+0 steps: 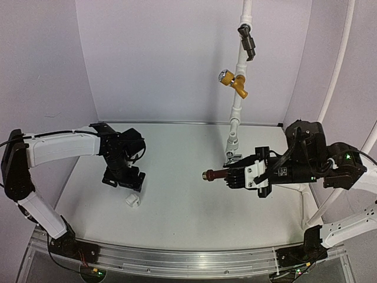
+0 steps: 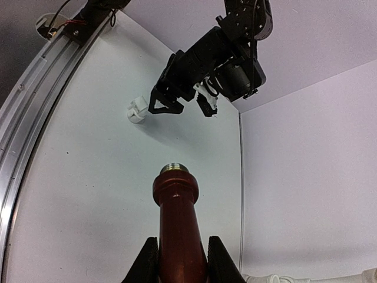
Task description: Install the water faucets
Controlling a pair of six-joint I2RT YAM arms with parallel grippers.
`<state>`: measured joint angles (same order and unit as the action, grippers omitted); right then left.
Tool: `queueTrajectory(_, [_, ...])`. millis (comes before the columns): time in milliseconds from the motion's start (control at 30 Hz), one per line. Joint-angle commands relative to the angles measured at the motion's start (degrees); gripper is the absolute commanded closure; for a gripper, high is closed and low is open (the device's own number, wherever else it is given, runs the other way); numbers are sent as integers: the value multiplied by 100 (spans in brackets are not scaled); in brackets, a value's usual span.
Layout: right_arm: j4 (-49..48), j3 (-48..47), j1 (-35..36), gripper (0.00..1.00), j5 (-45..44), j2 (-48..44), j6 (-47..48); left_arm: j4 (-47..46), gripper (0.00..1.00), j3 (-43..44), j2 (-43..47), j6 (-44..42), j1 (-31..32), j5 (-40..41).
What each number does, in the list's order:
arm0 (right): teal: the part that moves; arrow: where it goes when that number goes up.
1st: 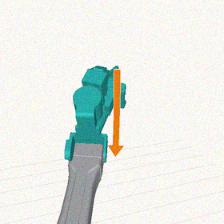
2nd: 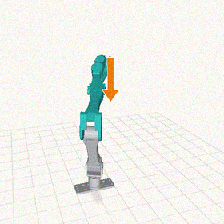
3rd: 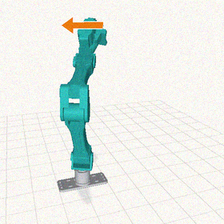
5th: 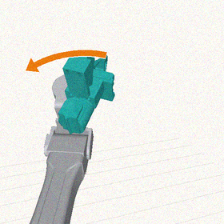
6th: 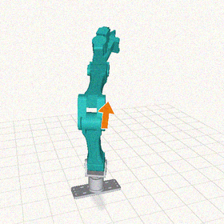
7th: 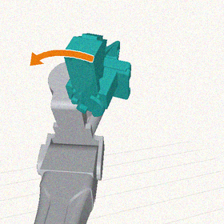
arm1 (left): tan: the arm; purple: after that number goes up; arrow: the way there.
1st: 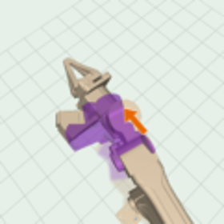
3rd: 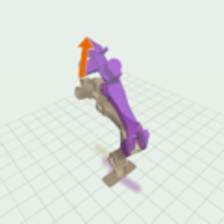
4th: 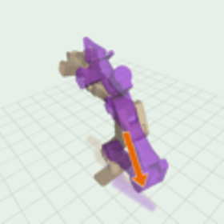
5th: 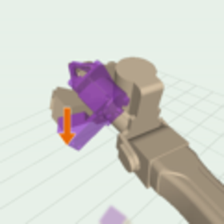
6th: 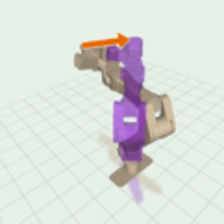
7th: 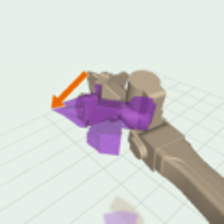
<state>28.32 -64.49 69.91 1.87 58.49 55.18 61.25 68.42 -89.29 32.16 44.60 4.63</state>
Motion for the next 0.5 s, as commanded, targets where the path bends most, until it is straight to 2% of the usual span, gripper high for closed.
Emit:
queueTrajectory(0, [-143,-19,-54,100,-143,-110,-85,-372,7,-110,-391,-513,-95,-420])
queueTrajectory(200, [-148,15,-67,100,-117,-146,-16,-744,9,-172,-863,-870,-271,-974])
queueTrajectory(467, [-153,64,-83,100,-69,-129,39,-780,22,-152,-1575,-957,-320,-778])
